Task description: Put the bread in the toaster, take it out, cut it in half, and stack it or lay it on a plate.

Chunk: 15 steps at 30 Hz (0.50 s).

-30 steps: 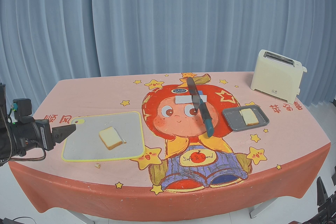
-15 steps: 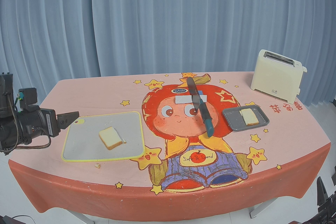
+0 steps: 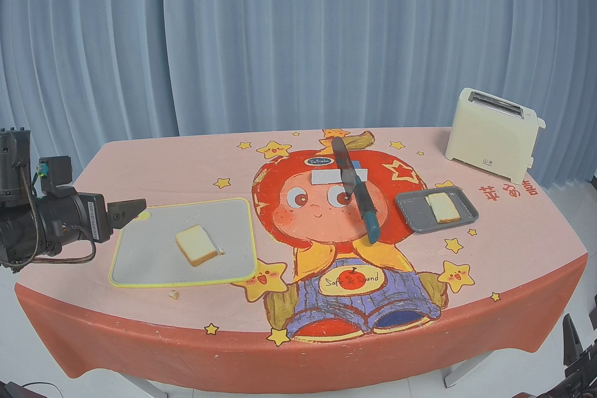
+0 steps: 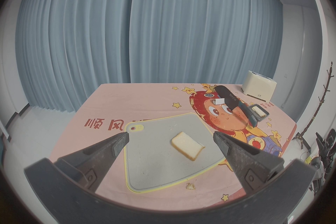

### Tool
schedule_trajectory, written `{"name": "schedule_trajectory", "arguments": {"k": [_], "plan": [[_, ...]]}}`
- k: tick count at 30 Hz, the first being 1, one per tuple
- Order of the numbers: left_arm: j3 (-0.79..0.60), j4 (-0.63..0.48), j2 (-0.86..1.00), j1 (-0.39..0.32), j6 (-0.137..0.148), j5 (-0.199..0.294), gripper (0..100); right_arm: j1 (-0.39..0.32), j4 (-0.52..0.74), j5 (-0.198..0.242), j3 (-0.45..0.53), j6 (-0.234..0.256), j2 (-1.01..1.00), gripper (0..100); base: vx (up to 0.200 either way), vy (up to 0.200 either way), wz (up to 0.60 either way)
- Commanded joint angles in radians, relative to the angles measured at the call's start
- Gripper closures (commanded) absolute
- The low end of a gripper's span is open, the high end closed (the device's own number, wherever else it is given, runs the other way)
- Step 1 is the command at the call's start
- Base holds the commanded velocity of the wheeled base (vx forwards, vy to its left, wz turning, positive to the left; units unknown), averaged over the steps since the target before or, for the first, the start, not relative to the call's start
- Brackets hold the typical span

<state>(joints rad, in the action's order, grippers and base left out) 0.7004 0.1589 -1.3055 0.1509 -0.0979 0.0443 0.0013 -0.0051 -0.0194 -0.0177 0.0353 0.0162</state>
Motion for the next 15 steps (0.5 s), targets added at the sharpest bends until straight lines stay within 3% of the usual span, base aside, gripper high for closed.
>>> {"name": "schedule_trajectory", "arguments": {"k": [1,15], "plan": [[0.004,-0.001,-0.023,0.001,0.000,-0.003,0,0.000,0.001,0.001,0.018,0.000,-0.016,0,0.000,0.000,0.00],[0.014,0.008,-0.196,-0.001,0.004,-0.015,0,0.000,-0.001,-0.001,0.018,0.000,-0.016,0,0.000,0.000,0.00]]}}
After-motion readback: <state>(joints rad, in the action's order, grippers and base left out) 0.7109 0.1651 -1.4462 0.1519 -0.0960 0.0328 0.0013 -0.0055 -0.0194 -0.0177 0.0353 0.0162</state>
